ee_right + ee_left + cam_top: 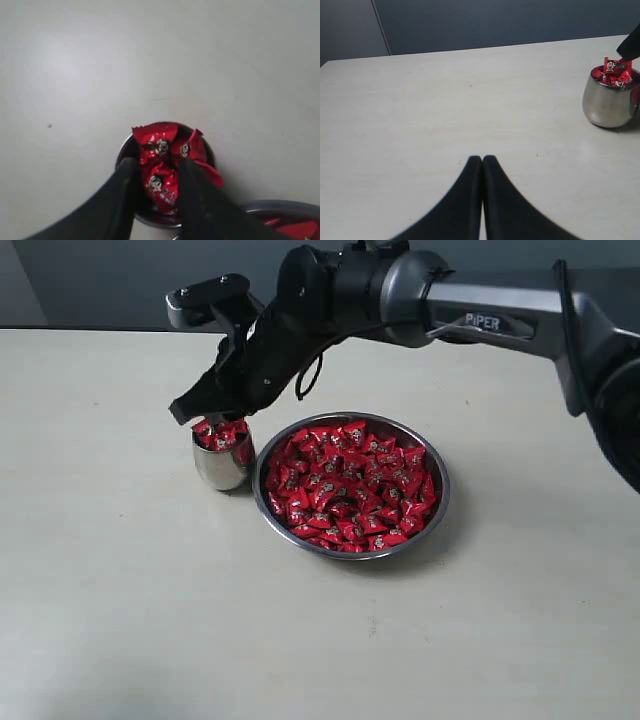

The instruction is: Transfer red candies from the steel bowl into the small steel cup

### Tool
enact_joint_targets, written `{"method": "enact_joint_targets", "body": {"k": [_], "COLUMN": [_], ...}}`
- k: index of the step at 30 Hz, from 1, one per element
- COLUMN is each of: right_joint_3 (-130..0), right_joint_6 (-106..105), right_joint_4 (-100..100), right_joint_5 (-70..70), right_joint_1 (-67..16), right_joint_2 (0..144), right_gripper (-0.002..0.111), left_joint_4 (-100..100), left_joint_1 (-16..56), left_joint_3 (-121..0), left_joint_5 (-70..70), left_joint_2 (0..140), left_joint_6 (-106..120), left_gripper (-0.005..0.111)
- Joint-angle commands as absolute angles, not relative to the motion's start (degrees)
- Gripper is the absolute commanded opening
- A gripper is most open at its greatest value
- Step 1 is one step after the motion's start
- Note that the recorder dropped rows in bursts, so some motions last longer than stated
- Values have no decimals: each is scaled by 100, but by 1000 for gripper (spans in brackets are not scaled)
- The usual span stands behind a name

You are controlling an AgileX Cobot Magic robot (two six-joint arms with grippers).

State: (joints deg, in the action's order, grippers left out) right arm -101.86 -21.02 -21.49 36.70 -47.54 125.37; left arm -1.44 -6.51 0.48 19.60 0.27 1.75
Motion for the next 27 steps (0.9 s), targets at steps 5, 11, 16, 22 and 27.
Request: {"method": "enact_joint_targets", "body": {"k": [5,11,16,22,27], "right_joint_3": [-10248,-9857,-8712,-6859,-5548], "right_joint_6": [-1302,-380,-286,-283,-293], "right_joint_4": [-1274,-211,-133,-133,118], "right_joint_5": [4805,5623,5602,5181,4921], "right_joint_1": [-4742,-4731,-4731,-4731,-4731], "right_joint_2": [11488,10559,9301,6914,4918], "right_gripper": [6,-1,-1,-1,-1], "left_joint_4": [-155,-155,-155,-155,-155], "left_joint_1": [-620,-620,-620,-620,-620], "left_joint_3": [0,0,0,0,0], "left_joint_5": [1932,1932,1932,1932,1932], "left_joint_2": [0,0,0,0,0], "left_joint_6": [168,168,168,168,168], "left_gripper": [0,0,0,0,0]}}
